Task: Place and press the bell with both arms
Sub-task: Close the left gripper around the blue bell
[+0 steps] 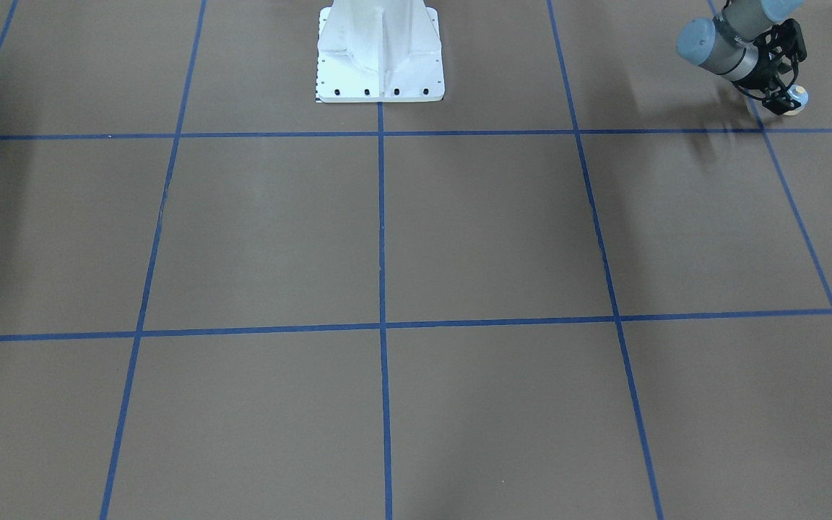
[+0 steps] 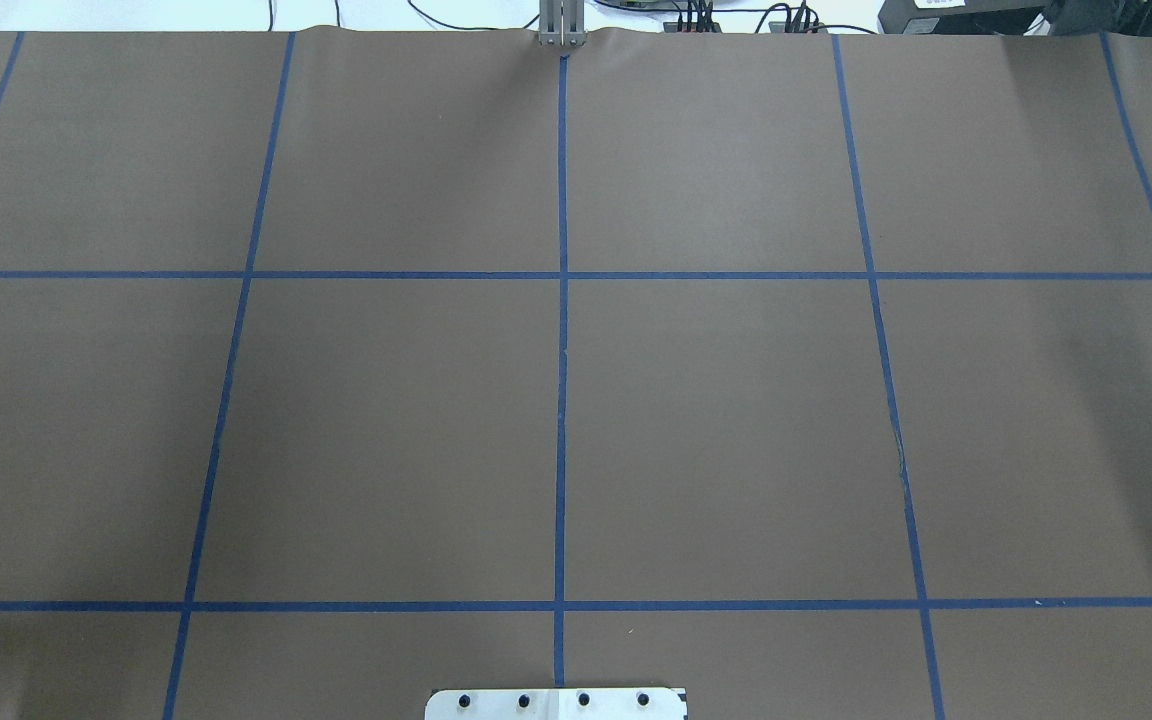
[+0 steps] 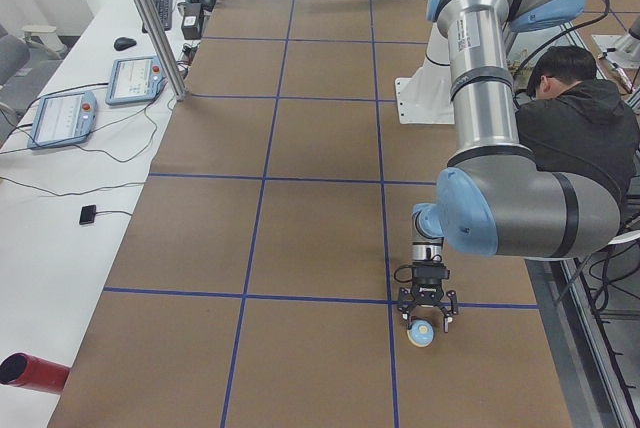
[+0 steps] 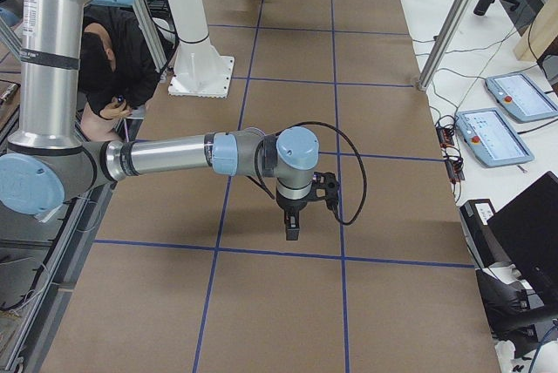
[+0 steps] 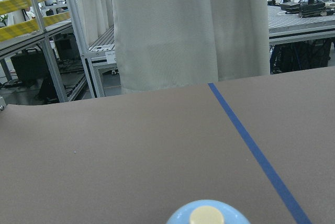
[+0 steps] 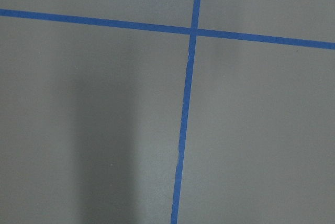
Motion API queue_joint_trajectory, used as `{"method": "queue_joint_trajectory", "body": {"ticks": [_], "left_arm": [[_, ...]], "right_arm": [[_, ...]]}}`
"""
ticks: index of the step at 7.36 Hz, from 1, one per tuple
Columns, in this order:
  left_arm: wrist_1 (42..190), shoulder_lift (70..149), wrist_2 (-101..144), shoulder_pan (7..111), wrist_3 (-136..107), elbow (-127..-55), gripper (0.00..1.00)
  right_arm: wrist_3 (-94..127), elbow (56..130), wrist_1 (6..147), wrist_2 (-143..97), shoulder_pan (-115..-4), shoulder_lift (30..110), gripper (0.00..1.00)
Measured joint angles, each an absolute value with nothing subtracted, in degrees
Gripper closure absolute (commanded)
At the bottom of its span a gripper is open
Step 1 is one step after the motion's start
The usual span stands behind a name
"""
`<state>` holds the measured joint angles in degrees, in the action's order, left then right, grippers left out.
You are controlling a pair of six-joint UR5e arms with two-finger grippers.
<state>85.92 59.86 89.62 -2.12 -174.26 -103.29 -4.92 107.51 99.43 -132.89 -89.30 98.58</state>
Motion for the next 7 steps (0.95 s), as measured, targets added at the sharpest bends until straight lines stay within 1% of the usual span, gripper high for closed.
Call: {"method": "queue_joint_trajectory", "body": {"ticks": [2, 4, 5, 6, 7], "left_arm": [[87.5, 60.0, 88.7, -2.0, -173.5, -101.6, 0.0], [88.1, 60.0, 88.2, -2.0, -173.1, -100.8, 0.04], [88.2, 60.0, 88.2, -1.9, -172.8, -100.7, 0.16], [88.2, 60.0, 88.1, -1.9, -172.7, -100.7, 0.31], [88.2, 60.0, 88.1, -1.8, -172.6, -100.7, 0.72]], "right_arm": [[-4.9, 107.6, 99.4, -132.9, -89.3, 98.6, 0.0], [-4.9, 107.5, 99.4, -132.9, -89.3, 98.6, 0.0], [-4.9, 107.5, 99.4, -132.9, -89.3, 98.6, 0.0], [-4.9, 107.5, 99.4, -132.9, -89.3, 98.6, 0.0], [-4.9, 107.5, 99.4, -132.9, -89.3, 98.6, 0.0]]}}
